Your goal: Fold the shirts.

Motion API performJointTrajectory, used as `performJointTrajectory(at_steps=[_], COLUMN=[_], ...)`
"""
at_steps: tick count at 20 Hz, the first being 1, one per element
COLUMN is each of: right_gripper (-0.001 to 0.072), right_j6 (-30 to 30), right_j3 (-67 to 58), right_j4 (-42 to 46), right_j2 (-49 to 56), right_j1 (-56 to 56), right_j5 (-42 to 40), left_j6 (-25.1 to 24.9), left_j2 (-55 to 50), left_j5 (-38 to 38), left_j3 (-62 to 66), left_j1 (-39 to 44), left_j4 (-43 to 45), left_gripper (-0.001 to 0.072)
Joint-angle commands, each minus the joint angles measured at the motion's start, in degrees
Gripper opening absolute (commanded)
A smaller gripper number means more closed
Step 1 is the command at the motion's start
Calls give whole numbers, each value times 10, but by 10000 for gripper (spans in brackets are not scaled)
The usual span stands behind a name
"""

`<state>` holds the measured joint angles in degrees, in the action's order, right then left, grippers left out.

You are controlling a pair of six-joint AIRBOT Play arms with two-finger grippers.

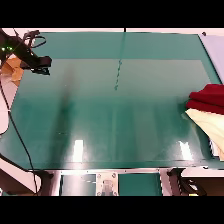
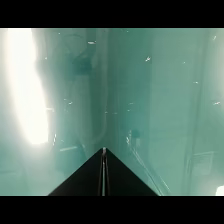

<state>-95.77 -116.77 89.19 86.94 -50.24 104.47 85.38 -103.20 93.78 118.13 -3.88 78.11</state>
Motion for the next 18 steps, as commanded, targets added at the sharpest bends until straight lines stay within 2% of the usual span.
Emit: performJointTrajectory(at_steps=[1,10,11,12,13,16,17,18], right_gripper=[18,21,115,475,660,659,615,413], right_j6=[-16,-93,-93,-93,-93,-93,-102,-108], right_j3=[19,370,393,409,413,381,362,343], right_j4=[77,165,165,165,163,123,93,55], right_j2=[-23,-88,-88,-86,-81,-68,-64,-63], right_j1=[-10,-63,-71,-77,-78,-57,-38,-12], right_j5=[10,4,-7,-15,-14,-14,-18,-32], left_j6=[-4,-19,-19,-19,-19,-19,-19,-18], left_j2=[0,0,0,0,0,1,4,11], left_j5=[-3,2,0,-1,-2,1,5,9], left_j3=[0,0,0,0,0,0,0,0], left_j1=[0,0,0,0,0,0,0,2], left_j4=[-10,-44,-45,-50,-54,-80,-83,-83], left_gripper=[25,26,26,26,26,25,25,25])
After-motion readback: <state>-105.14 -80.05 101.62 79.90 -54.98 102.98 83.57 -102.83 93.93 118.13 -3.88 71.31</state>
